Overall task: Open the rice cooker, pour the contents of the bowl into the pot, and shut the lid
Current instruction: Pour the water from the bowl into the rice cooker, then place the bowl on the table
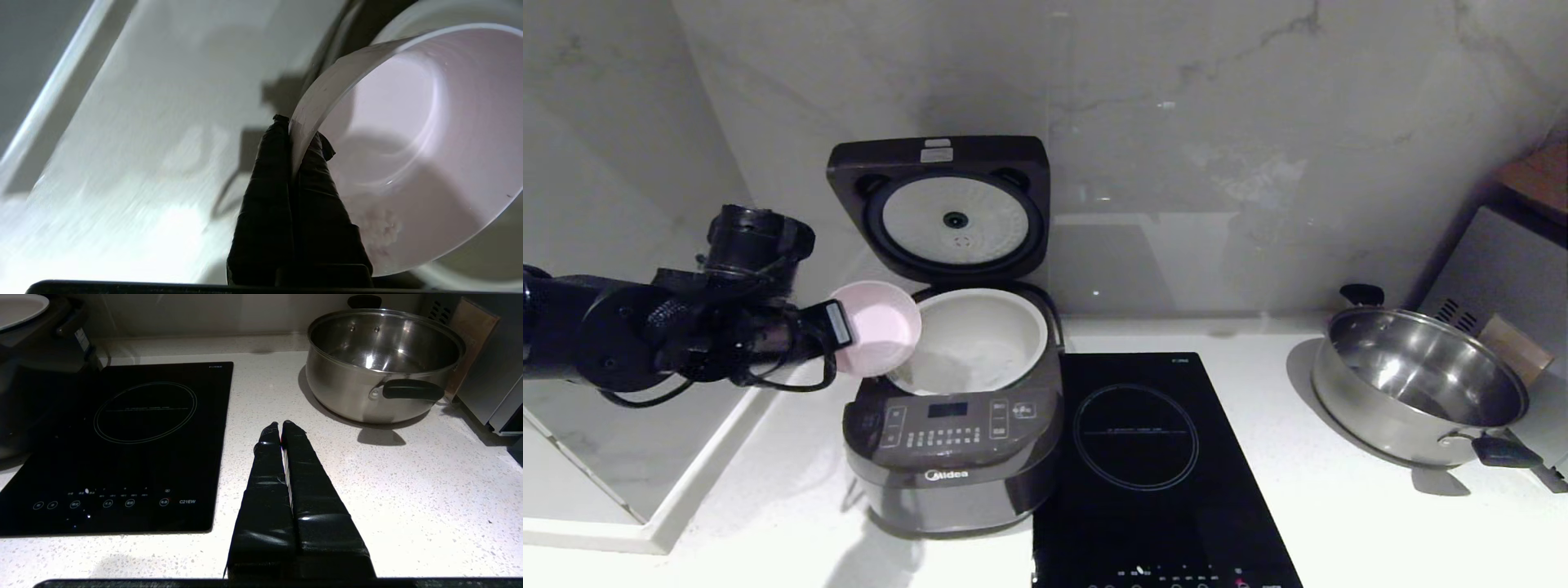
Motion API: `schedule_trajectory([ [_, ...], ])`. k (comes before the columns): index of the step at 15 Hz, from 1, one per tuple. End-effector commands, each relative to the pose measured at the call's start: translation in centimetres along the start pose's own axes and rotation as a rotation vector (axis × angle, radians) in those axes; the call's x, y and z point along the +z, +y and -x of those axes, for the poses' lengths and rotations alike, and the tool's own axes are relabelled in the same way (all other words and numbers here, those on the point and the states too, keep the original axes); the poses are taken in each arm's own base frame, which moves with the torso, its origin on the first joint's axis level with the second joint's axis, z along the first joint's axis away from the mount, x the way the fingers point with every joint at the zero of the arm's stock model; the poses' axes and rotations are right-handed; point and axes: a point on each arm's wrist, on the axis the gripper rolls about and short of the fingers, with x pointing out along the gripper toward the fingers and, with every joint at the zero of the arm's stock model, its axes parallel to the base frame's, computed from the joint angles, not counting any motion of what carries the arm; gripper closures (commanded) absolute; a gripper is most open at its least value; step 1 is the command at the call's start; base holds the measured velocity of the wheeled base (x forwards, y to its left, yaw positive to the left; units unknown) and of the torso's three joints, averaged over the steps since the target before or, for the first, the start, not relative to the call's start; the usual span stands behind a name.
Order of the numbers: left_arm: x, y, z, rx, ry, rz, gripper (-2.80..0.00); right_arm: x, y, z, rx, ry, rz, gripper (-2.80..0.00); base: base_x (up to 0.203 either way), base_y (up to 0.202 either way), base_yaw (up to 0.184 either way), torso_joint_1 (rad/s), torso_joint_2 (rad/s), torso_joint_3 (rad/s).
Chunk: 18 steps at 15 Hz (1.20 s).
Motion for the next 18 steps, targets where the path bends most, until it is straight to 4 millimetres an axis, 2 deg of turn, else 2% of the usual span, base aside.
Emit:
schedule_trajectory([
  [1,0.4,1.9,0.3,0.069,0.100,0.003,0.00,0.0,0.0,0.0,0.000,0.000,0.000,0.00,0.000,0.000,0.000,0.000,0.00,0.000],
  [5,2.6,6.7,1.4,0.113,0.163,0.064,0.00,0.0,0.0,0.0,0.000,0.000,0.000,0.00,0.000,0.000,0.000,0.000,0.00,0.000],
  [9,2.6,10.2,2.8,0.110,0.259,0.104,0.00,0.0,0.0,0.0,0.000,0.000,0.000,0.00,0.000,0.000,0.000,0.000,0.00,0.000],
  [12,-0.6,12.2,3.8,0.119,0.390,0.044,0.00,0.0,0.0,0.0,0.000,0.000,0.000,0.00,0.000,0.000,0.000,0.000,0.00,0.000],
  [16,-5.5,15.8,5.5,0.151,0.536,-0.053,0.00,0.0,0.0,0.0,0.000,0.000,0.000,0.00,0.000,0.000,0.000,0.000,0.00,0.000],
  [18,-6.8,17.6,5.7,0.188,0.584,-0.023,0.00,0.0,0.0,0.0,0.000,0.000,0.000,0.00,0.000,0.000,0.000,0.000,0.00,0.000],
])
